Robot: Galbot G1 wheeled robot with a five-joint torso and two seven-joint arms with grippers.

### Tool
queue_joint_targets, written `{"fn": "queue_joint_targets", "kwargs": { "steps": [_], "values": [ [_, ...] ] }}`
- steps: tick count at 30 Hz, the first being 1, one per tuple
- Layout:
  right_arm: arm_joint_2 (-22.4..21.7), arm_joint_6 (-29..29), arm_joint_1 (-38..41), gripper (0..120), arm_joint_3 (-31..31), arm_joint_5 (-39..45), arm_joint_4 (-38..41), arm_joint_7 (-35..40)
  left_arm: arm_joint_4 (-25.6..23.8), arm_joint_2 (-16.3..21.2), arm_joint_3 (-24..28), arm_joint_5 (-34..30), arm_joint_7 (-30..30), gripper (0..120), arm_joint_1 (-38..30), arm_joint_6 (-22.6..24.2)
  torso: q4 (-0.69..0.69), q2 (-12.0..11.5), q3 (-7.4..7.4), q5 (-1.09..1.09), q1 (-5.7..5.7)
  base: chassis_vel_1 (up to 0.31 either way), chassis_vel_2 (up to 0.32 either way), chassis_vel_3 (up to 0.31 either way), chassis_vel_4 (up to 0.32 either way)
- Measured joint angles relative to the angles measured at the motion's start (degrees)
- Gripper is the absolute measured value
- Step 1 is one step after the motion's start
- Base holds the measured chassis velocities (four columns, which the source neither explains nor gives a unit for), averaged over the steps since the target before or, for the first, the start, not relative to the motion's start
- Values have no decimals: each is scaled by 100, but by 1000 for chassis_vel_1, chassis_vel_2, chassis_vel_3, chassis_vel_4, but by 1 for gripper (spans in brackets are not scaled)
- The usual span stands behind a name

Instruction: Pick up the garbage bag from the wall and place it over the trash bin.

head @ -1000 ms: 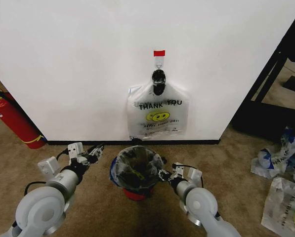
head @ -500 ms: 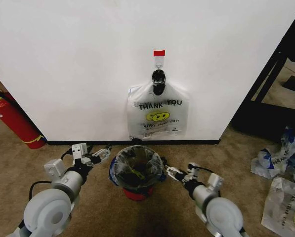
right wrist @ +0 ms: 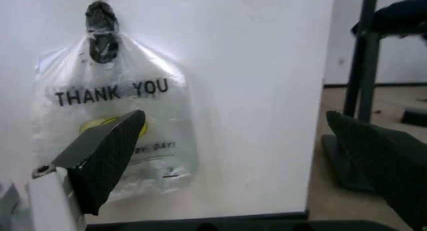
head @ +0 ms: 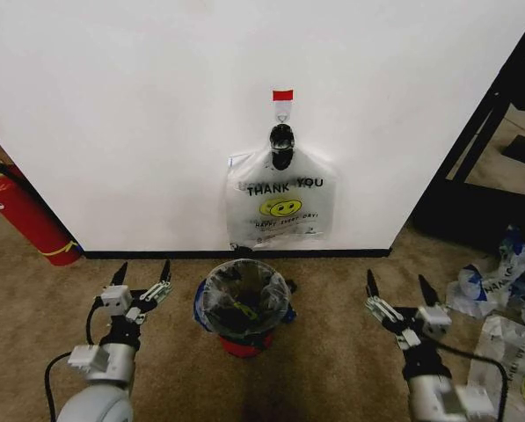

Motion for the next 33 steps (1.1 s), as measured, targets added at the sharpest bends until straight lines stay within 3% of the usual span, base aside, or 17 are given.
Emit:
{"fn": "queue_joint_targets", "kwargs": {
  "steps": [6, 13, 23, 33],
  "values": [
    [415, 281, -184, 100, 50, -30, 51, -75, -176, -161, -46, 314, 9, 100, 225, -305, 0, 0, 0, 2, 0, 0, 0, 0, 0],
    [731, 385, -272, 100, 1, -219, 234, -61, -310, -158, 32, 269, -11, 100, 149, -188, -1, 0, 1, 1, 0, 0, 0, 0, 0],
    [774, 514, -557, 100, -107, -134, 281, -19, -363, 55, 35, 212, -68, 100, 97, 22, -1, 0, 1, 1, 0, 0, 0, 0, 0],
    [751, 515, -645, 100, -314, -307, 336, 46, -372, 39, 119, 236, -112, 100, 48, 154, -1, 0, 1, 1, 0, 0, 0, 0, 0]
  ]
}}
